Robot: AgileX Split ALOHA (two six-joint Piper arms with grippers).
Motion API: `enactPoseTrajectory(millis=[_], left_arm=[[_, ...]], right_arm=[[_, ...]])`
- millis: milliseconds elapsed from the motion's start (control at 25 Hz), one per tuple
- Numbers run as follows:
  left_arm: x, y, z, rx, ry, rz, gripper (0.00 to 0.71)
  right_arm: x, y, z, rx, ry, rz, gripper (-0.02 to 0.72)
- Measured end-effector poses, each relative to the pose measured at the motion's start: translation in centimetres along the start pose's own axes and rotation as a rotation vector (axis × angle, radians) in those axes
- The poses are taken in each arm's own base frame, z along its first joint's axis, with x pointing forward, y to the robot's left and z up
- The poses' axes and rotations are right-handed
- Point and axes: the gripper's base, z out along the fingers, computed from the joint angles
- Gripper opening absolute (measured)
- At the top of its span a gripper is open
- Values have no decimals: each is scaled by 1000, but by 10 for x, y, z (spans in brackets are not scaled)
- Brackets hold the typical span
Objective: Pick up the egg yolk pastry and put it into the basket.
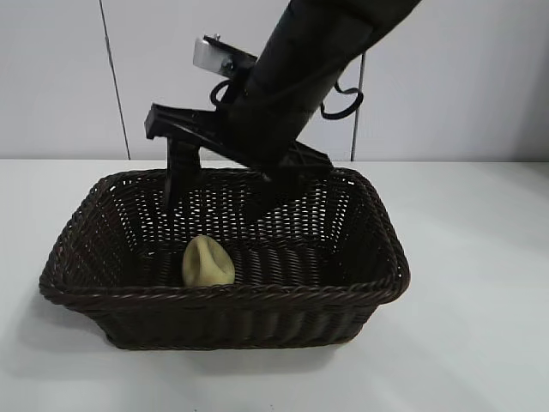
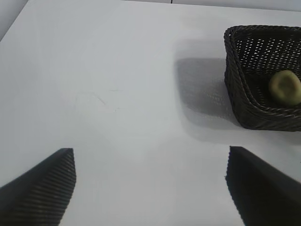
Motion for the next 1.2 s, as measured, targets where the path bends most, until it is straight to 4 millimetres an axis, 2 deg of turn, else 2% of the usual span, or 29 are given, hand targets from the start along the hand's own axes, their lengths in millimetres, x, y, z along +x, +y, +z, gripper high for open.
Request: enactPoseTrajectory(millis=[160, 360, 720, 1000, 1200], left_arm=[[0, 0, 0, 0, 0, 0, 630], [0, 0, 0, 0, 0, 0, 630], [0, 0, 0, 0, 0, 0, 630], [0, 0, 0, 0, 0, 0, 630], [0, 0, 0, 0, 0, 0, 630]], right_arm=[[-21, -8, -28, 93, -6, -26, 582], [-34, -42, -56, 223, 32, 25, 582], [-37, -135, -92, 393, 79, 199, 582], [-26, -209, -126, 527, 94, 305, 582], [-17, -241, -143, 559, 87, 380, 579]])
